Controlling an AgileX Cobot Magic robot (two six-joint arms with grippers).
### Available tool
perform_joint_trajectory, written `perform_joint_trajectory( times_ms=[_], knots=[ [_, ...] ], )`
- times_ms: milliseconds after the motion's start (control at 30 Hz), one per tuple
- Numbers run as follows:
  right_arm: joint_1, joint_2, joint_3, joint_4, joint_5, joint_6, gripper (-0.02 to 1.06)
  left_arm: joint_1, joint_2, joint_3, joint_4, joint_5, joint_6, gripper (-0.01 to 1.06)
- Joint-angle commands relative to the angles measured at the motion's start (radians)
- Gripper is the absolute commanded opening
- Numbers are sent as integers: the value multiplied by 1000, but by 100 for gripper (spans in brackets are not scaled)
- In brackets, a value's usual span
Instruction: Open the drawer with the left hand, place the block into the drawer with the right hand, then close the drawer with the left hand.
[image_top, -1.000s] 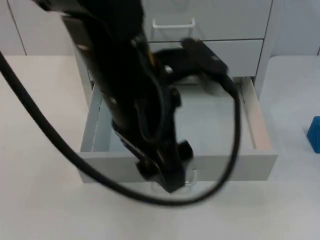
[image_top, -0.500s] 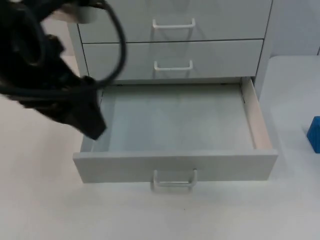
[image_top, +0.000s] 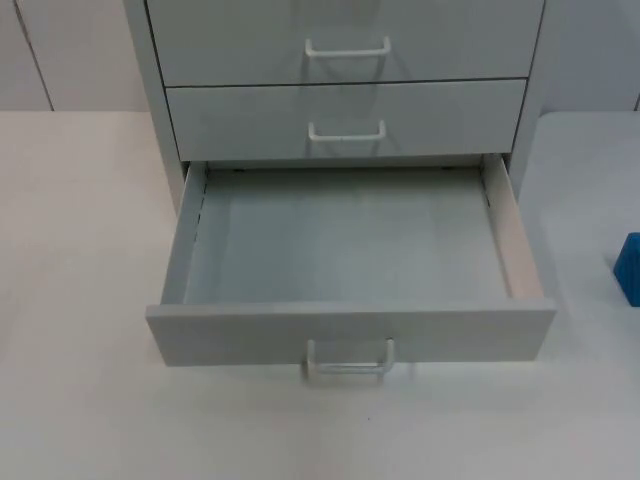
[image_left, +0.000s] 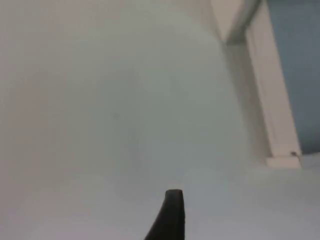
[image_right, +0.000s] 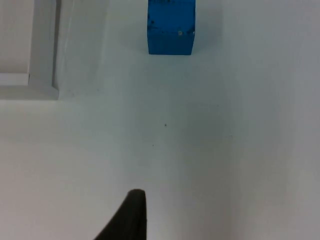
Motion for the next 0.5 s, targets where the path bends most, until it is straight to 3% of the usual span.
perform_joint_trajectory(
  times_ms=[0, 67, 167, 467],
  knots=[
    [-6, -2, 0, 3, 0, -4, 103, 17, -40, 5, 59, -1, -67, 81],
    [-6, -2, 0, 3, 0, -4, 103, 19, -55, 5, 97, -1, -98, 85],
    [-6, -2, 0, 5, 0, -4, 103, 19, -84, 5, 120, 18, -129, 105],
    [-6, -2, 0, 6, 2, -2, 103, 19, -158, 6, 128, 54, -132, 105]
  ],
)
